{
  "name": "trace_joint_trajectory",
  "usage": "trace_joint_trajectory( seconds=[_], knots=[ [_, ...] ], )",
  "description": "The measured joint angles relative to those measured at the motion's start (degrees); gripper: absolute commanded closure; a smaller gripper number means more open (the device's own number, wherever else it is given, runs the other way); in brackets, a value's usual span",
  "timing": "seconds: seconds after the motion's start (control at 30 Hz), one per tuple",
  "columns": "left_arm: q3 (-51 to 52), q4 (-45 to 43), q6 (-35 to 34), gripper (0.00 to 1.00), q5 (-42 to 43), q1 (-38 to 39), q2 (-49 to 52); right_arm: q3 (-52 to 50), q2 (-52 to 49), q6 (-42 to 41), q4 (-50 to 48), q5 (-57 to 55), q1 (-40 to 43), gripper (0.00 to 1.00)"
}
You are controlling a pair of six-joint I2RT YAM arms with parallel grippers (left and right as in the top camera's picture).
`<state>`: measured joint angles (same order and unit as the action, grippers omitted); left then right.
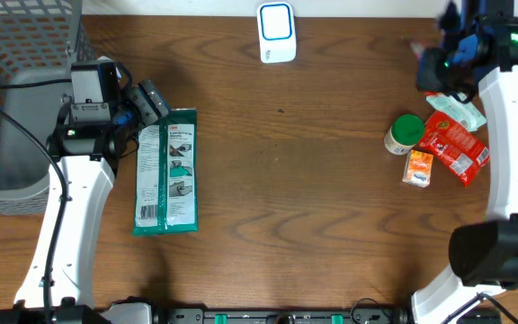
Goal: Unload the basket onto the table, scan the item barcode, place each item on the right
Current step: 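Carry the stick right and set it down beside the red bag, then move the right gripper back to the table center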
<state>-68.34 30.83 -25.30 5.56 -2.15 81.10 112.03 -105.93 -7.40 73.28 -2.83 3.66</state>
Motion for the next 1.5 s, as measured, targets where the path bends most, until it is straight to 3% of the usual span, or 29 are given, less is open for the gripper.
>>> trace_joint_trajectory(
  seconds=[0.33, 0.37, 0.47, 0.63, 0.87, 1.13, 1.5],
  knots=[
    [0.0, 0.0, 0.0, 0.1, 0.0, 0.0, 0.0, -21.3, -0.5, -6.6, -17.6, -11.1, 6.7, 0.99],
    [0.0, 0.0, 0.0, 0.1, 0.0, 0.0, 0.0, -23.2, -0.6, -6.7, -19.4, -11.2, 7.0, 0.94],
    [0.0, 0.0, 0.0, 0.1, 0.0, 0.0, 0.0, -27.8, -0.6, -7.6, -23.0, -11.7, 7.8, 0.51],
    [0.0, 0.0, 0.0, 0.1, 0.0, 0.0, 0.0, -29.5, -0.6, -5.9, -23.6, -11.2, 8.1, 0.24],
    [0.0, 0.0, 0.0, 0.1, 0.0, 0.0, 0.0, -26.7, 0.0, -2.6, -18.2, -0.8, 8.0, 0.21],
    [0.0, 0.0, 0.0, 0.1, 0.0, 0.0, 0.0, -24.2, 9.7, 0.7, -16.9, 17.0, 3.2, 0.15],
    [0.0, -3.3, -0.2, 0.1, 0.0, 0.0, 0.0, -24.4, 9.4, 0.7, -15.4, 21.9, -10.4, 0.01]
  ],
)
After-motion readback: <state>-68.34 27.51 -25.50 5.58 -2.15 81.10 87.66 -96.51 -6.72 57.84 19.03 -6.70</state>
